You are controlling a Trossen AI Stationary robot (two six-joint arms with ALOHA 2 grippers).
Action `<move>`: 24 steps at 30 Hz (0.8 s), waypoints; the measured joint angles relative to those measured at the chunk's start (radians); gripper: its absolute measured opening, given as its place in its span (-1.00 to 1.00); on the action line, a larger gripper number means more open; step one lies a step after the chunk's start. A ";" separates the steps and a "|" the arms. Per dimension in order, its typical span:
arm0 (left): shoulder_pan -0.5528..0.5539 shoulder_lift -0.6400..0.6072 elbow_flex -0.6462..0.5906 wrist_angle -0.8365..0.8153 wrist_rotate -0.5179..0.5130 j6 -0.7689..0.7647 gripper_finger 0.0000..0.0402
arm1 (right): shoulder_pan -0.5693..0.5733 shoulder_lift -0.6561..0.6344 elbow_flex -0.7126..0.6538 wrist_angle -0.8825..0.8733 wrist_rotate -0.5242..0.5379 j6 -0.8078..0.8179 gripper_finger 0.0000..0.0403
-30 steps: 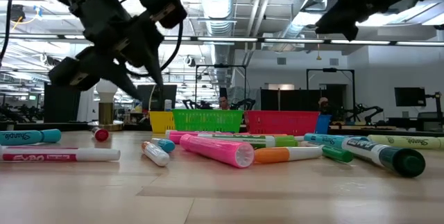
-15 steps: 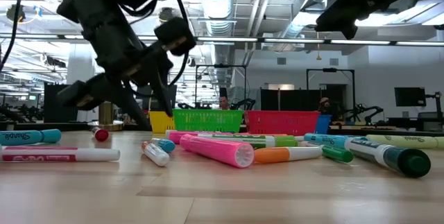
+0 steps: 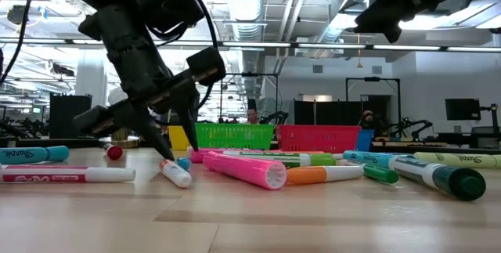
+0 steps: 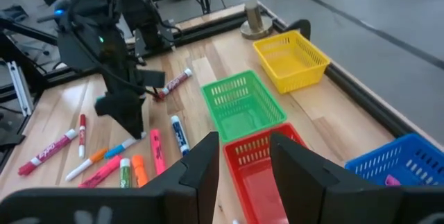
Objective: Pick & Place Markers
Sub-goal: Put the blue highlighter into the blue bin
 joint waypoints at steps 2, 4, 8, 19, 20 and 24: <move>0.005 0.013 0.002 0.005 0.031 -0.006 -0.34 | 0.000 0.000 0.000 0.014 0.000 -0.002 -0.42; 0.007 0.026 0.003 0.015 0.058 -0.016 -0.36 | 0.000 0.000 0.000 0.017 0.001 -0.007 -0.42; 0.007 0.053 0.006 0.030 0.106 -0.026 -0.40 | 0.000 0.001 0.000 0.017 0.001 -0.009 -0.42; 0.007 0.058 0.004 0.010 0.126 -0.045 -0.69 | 0.000 0.001 0.000 0.016 0.029 -0.025 -0.42; 0.006 0.058 0.004 0.009 0.121 -0.045 -0.73 | 0.000 0.001 0.000 0.016 0.030 -0.025 -0.42; 0.005 0.058 0.003 0.005 0.097 -0.045 -0.85 | 0.000 0.001 0.000 0.016 0.029 -0.025 -0.42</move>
